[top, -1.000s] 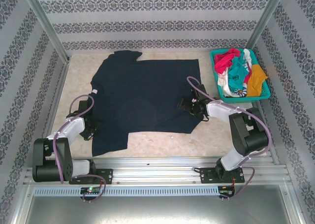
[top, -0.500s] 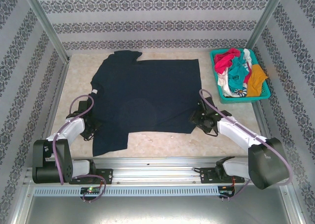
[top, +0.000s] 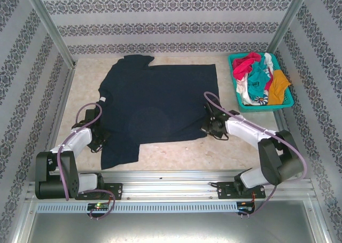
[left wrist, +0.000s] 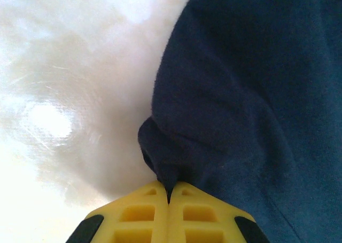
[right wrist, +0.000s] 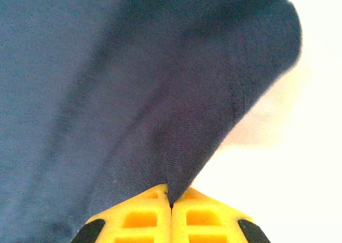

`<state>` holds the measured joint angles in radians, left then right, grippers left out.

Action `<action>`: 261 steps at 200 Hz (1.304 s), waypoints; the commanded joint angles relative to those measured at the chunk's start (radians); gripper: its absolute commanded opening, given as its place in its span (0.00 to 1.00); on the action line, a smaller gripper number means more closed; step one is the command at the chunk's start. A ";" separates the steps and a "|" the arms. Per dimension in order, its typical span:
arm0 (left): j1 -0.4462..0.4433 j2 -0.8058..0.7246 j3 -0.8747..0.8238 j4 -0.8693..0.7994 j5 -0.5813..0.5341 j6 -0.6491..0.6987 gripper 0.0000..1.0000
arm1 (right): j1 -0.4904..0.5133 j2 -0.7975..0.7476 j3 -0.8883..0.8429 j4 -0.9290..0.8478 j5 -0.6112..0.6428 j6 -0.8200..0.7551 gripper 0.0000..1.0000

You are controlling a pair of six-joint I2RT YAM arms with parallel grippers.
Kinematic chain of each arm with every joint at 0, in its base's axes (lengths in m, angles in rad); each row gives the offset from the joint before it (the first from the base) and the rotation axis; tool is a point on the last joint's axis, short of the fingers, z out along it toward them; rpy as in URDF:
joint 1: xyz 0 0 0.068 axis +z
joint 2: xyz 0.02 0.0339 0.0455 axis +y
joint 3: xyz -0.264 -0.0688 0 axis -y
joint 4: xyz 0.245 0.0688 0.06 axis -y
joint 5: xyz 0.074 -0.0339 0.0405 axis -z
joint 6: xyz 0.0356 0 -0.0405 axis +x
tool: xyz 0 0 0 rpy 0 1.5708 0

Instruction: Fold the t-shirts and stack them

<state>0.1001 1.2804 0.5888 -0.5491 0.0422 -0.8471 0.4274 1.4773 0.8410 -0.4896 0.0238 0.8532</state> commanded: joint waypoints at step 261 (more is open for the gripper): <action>0.010 0.252 0.240 0.144 0.062 0.060 0.00 | -0.043 0.248 0.120 0.299 -0.173 -0.016 0.35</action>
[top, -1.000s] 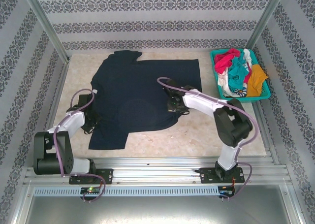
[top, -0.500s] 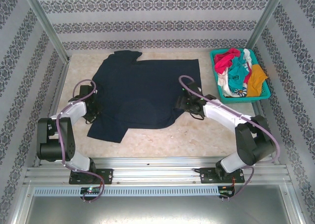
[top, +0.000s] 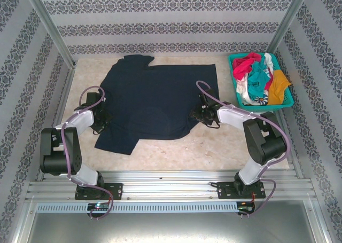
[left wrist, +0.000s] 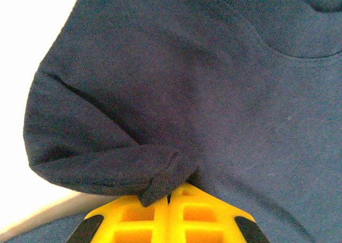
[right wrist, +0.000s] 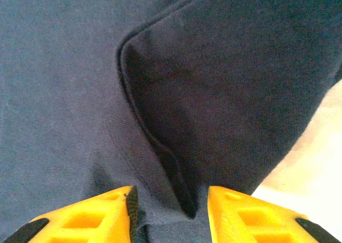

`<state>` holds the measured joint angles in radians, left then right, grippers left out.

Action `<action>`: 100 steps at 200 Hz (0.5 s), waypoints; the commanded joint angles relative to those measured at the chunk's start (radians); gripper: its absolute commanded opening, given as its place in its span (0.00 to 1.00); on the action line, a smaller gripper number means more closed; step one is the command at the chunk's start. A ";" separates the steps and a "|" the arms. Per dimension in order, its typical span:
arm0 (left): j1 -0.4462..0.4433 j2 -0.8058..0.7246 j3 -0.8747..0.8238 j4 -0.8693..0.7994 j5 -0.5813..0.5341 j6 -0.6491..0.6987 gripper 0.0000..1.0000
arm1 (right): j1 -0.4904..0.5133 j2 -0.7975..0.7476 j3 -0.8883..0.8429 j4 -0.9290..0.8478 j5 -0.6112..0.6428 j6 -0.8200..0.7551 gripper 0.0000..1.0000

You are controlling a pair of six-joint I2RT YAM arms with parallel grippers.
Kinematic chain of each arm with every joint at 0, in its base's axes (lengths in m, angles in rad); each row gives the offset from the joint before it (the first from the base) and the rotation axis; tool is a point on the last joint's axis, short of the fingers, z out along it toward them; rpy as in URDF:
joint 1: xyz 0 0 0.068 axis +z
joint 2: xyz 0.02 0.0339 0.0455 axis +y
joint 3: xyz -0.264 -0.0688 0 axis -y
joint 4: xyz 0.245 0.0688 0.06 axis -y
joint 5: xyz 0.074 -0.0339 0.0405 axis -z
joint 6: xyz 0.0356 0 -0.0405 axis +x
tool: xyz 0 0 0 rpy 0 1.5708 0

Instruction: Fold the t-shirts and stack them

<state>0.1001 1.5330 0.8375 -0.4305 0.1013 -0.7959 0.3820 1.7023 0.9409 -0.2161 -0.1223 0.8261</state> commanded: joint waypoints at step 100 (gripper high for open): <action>0.011 -0.032 -0.017 0.002 0.005 0.008 0.00 | -0.001 -0.215 -0.083 -0.175 0.130 0.016 0.00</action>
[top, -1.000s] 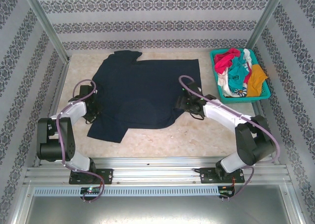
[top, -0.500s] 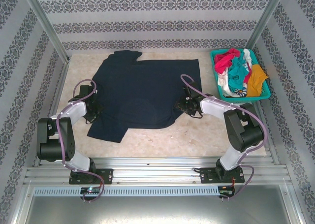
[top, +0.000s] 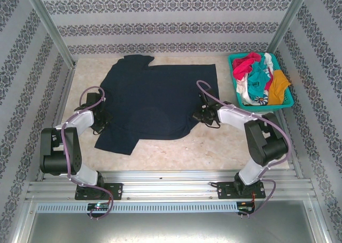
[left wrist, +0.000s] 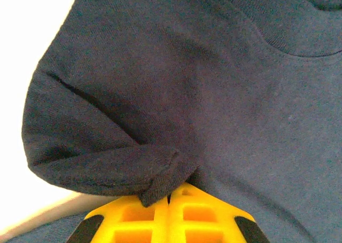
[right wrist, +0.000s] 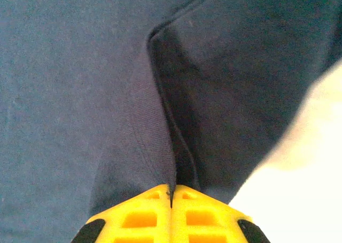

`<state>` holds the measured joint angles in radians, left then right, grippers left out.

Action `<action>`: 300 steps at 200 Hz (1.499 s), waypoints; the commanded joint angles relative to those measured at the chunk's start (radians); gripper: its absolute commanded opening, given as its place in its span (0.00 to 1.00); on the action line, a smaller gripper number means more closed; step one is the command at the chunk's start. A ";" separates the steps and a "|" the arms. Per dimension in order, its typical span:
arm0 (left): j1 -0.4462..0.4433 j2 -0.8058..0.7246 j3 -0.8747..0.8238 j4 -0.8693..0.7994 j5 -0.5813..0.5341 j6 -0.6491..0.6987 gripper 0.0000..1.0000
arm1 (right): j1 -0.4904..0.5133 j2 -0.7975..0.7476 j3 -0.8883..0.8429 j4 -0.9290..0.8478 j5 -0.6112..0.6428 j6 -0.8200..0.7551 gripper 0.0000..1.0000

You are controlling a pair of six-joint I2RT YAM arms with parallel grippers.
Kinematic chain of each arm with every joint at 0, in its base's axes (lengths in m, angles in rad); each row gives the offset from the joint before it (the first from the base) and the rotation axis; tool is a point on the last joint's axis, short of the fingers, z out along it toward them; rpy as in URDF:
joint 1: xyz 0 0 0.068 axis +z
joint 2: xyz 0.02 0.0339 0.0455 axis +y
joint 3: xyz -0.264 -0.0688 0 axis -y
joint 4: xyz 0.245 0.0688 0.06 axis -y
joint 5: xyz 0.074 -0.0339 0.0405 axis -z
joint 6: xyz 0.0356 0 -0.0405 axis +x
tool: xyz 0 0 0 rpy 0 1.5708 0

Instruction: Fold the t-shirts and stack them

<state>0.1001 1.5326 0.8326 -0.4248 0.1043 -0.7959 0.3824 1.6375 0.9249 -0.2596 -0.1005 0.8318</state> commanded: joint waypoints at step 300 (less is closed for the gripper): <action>0.010 -0.130 -0.073 -0.089 0.023 0.029 0.00 | -0.043 -0.349 -0.287 -0.403 0.078 0.162 0.48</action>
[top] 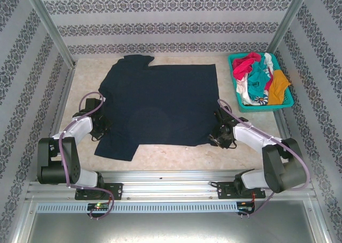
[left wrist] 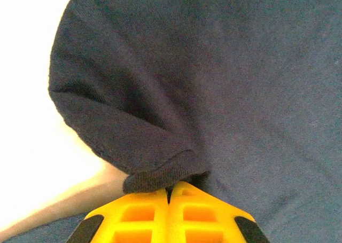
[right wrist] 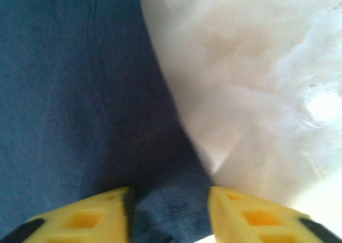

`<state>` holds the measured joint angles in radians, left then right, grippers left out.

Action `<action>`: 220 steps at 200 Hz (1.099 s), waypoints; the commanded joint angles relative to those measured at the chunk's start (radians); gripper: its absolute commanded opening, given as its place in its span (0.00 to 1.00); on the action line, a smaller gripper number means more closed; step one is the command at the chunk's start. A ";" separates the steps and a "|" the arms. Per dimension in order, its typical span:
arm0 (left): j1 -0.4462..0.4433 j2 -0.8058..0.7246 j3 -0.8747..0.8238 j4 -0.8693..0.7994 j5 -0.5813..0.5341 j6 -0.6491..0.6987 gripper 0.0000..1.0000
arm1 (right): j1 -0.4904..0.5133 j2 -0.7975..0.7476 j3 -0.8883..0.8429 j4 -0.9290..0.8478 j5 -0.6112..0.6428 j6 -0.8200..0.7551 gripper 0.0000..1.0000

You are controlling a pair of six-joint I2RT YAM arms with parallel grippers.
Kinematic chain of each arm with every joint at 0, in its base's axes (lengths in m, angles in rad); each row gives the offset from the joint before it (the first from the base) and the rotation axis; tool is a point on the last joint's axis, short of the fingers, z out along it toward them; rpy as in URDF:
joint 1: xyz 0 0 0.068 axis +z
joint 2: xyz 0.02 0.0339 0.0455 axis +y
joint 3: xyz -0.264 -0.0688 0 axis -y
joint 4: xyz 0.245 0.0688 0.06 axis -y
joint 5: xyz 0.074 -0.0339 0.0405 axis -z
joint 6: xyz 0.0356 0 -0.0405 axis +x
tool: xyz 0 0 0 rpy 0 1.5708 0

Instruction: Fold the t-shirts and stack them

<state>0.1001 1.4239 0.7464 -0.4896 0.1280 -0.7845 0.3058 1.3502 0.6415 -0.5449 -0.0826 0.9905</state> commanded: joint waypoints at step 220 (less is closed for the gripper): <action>0.010 0.003 0.013 -0.019 0.001 0.040 0.00 | 0.065 0.030 -0.007 -0.079 0.086 0.016 0.43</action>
<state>0.1001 1.4242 0.7464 -0.4896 0.1280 -0.7624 0.3813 1.3483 0.6285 -0.6388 0.0334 1.0328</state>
